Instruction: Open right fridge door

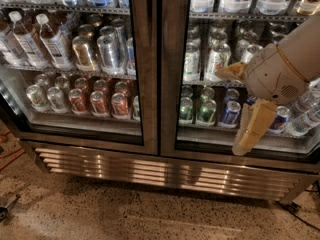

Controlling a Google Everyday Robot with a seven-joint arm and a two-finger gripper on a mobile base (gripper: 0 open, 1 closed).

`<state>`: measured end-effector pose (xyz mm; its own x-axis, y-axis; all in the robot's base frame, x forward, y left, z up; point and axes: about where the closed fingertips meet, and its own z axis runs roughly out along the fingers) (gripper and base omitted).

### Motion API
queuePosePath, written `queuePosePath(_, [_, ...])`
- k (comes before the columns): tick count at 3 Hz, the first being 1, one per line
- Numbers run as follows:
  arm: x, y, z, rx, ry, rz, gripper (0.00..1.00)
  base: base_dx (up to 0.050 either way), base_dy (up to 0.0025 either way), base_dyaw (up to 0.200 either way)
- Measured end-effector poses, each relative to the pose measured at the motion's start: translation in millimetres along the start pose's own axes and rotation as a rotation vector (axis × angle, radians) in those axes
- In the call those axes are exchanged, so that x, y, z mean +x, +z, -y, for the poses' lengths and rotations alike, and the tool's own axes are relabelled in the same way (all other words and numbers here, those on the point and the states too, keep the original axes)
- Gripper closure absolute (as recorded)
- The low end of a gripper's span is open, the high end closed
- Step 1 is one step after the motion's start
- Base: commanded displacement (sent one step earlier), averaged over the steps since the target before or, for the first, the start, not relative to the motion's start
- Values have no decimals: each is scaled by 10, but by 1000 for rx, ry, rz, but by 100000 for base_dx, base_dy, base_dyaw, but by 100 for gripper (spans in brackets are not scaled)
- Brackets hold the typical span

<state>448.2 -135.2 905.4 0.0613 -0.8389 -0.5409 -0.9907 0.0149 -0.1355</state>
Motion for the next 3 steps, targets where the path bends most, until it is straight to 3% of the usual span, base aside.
queuePosePath(1, [0, 0, 0, 0, 0, 0, 0, 0, 0, 0])
queuePosePath(2, [35, -9, 1, -26, -13, 119, 0, 0, 0, 0])
queuePosePath(3, [206, -50, 6, -78, -55, 383, 0, 0, 0, 0])
